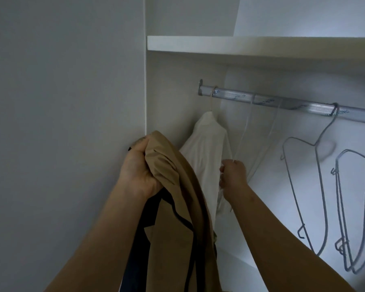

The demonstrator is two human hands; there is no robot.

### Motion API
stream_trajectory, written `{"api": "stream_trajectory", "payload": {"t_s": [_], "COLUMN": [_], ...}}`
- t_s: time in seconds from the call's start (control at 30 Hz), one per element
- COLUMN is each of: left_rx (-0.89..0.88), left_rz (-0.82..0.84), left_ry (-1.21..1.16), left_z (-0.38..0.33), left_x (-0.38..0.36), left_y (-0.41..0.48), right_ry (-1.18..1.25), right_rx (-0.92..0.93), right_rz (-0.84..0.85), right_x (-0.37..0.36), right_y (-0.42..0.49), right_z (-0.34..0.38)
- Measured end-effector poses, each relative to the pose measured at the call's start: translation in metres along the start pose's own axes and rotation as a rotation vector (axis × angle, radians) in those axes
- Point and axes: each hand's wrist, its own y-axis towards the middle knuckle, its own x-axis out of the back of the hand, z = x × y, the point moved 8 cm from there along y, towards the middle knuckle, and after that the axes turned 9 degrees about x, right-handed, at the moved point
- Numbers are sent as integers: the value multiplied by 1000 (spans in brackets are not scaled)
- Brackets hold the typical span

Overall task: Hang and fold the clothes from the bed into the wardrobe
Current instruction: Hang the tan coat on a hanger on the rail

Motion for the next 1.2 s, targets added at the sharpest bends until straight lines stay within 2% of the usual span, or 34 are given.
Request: {"api": "stream_trajectory", "payload": {"t_s": [0.43, 0.57, 0.7, 0.8, 0.87, 0.9, 0.97, 1.1, 1.2], "left_rx": [94, 32, 134, 9, 51, 112, 143, 206, 216], "left_rz": [16, 47, 292, 85, 63, 57, 33, 106, 69], "left_ry": [103, 124, 88, 70, 297, 337, 302, 393, 425], "left_z": [5, 9, 41, 46, 68, 78, 98, 148, 178], "left_x": [6, 12, -10, 8, 2, 6, 9, 1, 2], "left_y": [11, 12, -5, -12, -33, -39, -54, -96, -128], "right_ry": [-73, -136, -201, -176, -149, -146, -179, -233, -236], "right_rx": [165, 215, 254, 272, 275, 280, 297, 303, 312], "right_rz": [-59, -97, -162, -168, -172, -180, -212, -296, -321], "right_x": [12, 31, 57, 79, 99, 112, 142, 206, 244], "right_y": [-40, -69, -94, -115, -133, -144, -169, -219, -259], "right_z": [24, 14, 5, 1, -1, -2, -5, -8, -11]}}
